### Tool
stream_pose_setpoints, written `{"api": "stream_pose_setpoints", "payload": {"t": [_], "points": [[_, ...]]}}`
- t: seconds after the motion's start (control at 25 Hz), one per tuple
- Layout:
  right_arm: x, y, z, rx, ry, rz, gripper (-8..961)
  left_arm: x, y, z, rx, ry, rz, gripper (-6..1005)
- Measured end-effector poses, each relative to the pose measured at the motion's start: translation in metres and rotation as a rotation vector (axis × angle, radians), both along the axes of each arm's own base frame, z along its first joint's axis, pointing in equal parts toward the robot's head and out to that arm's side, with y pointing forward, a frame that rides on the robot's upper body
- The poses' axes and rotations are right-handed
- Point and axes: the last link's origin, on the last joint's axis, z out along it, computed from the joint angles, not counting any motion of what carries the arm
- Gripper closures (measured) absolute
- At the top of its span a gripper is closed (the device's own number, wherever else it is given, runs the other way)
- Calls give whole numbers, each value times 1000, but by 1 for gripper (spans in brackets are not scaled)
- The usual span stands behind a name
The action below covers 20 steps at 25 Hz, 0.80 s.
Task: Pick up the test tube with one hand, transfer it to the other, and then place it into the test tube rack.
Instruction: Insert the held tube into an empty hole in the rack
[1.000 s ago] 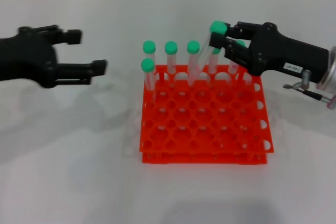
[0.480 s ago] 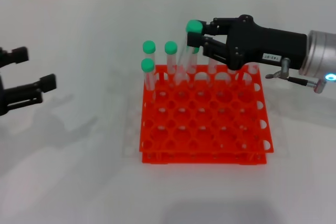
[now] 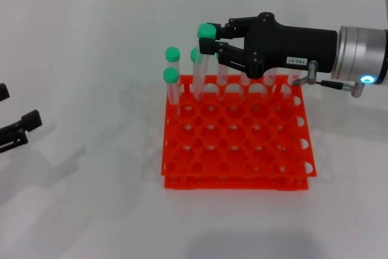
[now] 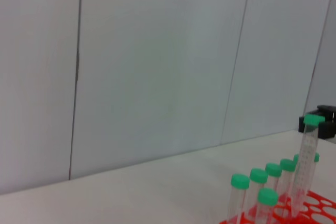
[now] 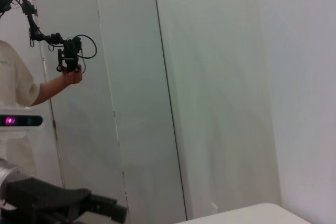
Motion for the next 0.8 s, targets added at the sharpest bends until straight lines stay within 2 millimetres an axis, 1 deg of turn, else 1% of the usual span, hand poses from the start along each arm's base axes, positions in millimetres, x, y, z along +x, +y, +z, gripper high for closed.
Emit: {"api": "stream_pose_setpoints", "payload": {"t": [0.16, 0.24, 0.44, 0.8], "points": [[-3, 4, 1, 19, -9, 4, 682, -10, -7, -2, -5, 12, 29, 109], [-3, 6, 2, 30, -14, 5, 682, -17, -10, -4, -34, 31, 58, 109], [-4, 9, 0, 50, -29, -2, 681, -21, -10, -5, -63, 40, 86, 109], [-2, 7, -5, 49, -38, -13, 679, -19, -5, -5, -63, 40, 82, 109]]}}
